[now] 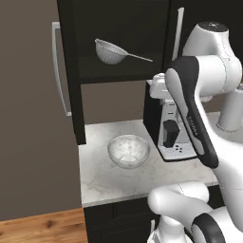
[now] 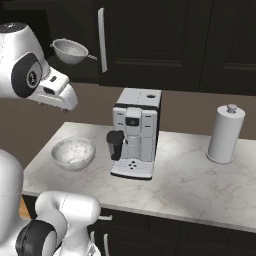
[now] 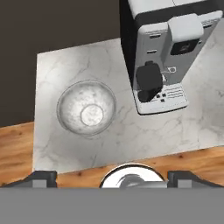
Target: Open the cabinet and setup a tea strainer by placing it in the bowl upright.
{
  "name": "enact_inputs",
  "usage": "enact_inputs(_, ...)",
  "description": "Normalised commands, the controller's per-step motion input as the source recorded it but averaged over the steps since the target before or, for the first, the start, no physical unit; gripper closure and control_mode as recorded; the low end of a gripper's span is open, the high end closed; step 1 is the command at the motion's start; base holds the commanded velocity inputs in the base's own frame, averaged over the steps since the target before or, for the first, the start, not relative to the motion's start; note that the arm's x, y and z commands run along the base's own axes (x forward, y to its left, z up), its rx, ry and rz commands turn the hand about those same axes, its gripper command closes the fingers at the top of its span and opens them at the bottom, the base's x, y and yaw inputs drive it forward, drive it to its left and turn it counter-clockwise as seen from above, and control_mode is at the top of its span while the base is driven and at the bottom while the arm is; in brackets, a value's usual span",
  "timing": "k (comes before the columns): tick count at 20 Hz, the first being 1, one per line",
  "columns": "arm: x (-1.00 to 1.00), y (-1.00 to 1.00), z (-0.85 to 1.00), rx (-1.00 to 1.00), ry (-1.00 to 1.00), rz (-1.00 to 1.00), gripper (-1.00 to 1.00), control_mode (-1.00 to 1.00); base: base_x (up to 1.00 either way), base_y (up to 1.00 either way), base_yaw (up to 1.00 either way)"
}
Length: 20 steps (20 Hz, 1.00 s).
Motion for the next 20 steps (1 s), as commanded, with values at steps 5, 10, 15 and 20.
enact_inputs(5, 0.50, -0.87, 0.51, -0.20, -0.54, 0.05, -1.00, -1.00, 0.00, 0.00, 0.00)
enact_inputs(10, 0.67, -0.20, 0.96, -0.05, -0.40, 0.00, -1.00, -1.00, 0.00, 0.00, 0.00)
enact_inputs(15, 0.53, 0.00, 0.83, 0.00, -0.01, 0.00, -1.00, -1.00, 0.00, 0.00, 0.00)
enact_inputs(20, 0.32, -0.01, 0.06, 0.16, -0.08, 0.02, -1.00, -1.00, 0.00, 0.00, 0.00)
